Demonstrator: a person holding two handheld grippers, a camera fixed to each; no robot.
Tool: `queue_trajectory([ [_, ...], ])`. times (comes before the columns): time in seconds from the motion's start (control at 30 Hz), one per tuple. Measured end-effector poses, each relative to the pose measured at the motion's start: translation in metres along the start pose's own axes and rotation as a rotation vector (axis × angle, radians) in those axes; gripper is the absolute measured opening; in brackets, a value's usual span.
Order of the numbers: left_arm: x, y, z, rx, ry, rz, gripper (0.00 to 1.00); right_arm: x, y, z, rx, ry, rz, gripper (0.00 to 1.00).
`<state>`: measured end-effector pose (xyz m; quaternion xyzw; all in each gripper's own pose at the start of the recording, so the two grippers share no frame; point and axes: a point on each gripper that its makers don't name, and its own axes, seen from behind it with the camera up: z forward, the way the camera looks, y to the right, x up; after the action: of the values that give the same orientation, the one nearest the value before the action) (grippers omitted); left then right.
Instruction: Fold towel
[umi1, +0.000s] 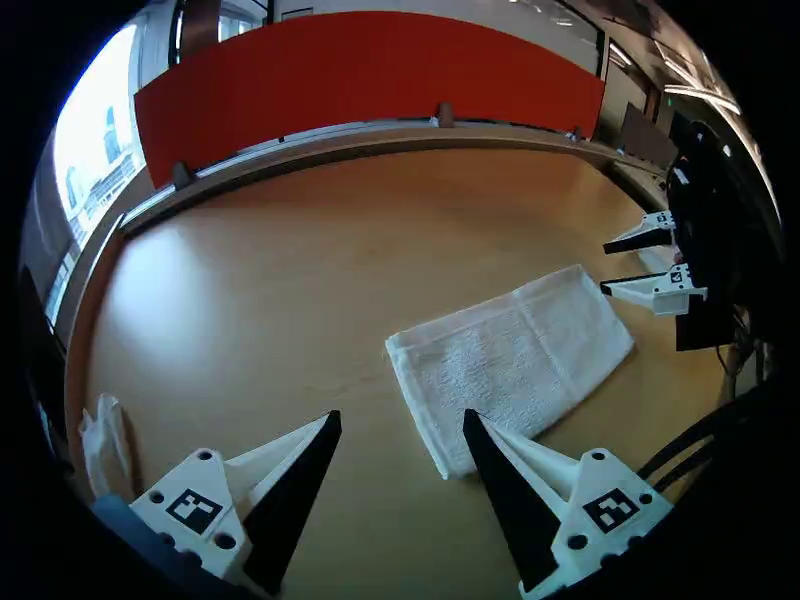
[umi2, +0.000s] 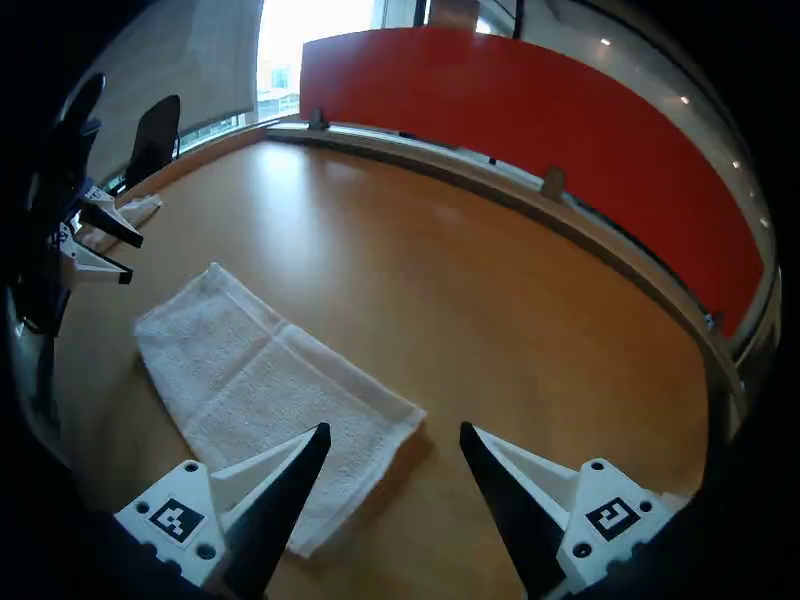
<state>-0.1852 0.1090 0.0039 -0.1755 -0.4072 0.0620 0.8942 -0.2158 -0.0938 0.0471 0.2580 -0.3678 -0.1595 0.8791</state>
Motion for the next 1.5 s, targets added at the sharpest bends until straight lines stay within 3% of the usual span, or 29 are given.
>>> queue_trajectory([
  [0.7,-0.023,-0.002,-0.024,0.059,0.042,-0.084,0.90,-0.018,-0.023,-0.022,0.033,0.003,0.000,1.00],
  [1.5,-0.058,-0.001,-0.057,0.101,0.111,-0.167,0.90,-0.044,-0.046,-0.034,0.097,-0.030,-0.055,1.00],
])
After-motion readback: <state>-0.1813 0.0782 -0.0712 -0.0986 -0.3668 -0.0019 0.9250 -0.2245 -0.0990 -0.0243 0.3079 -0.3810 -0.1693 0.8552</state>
